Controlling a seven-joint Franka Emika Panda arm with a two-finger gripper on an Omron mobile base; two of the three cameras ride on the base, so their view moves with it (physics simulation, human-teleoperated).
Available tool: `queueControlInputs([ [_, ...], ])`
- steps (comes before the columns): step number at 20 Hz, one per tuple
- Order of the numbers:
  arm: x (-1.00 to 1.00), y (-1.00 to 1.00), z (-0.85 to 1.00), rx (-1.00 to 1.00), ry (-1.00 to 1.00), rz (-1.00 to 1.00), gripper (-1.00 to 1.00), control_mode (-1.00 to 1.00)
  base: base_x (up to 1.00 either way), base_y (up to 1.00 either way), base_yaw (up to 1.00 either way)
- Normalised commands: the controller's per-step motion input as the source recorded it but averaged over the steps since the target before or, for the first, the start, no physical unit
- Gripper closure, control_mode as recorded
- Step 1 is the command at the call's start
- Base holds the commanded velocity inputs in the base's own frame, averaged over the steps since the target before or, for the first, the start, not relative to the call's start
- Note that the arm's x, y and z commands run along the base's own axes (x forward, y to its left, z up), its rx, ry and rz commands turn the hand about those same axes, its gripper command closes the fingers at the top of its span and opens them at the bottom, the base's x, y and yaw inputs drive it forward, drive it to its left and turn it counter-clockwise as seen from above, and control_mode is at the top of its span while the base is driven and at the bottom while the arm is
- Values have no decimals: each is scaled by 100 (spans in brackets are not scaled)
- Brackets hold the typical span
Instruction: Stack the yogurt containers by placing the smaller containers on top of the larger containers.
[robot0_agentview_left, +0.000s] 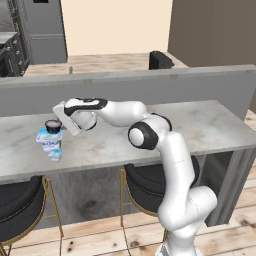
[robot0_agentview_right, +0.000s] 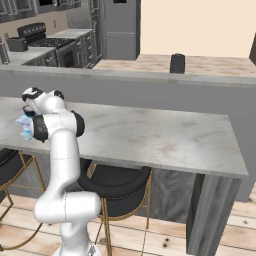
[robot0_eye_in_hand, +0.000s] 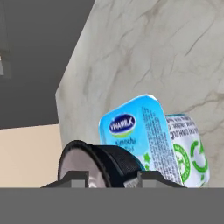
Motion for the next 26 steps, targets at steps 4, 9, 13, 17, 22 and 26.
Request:
queueControlInputs([
  [4,4,14,-3,0,1,0,100,-100,0,0,0],
  [9,4,10,-6,0,0,0,100,-100,0,0,0],
  [13,0,0,-7,0,0,0,100,-100,0,0,0],
  [17,0,0,-5,0,0,0,100,-100,0,0,0],
  [22,0,0,-4,0,0,0,100,-100,0,0,0],
  [26,1,1,-3,0,0,0,100,-100,0,0,0],
])
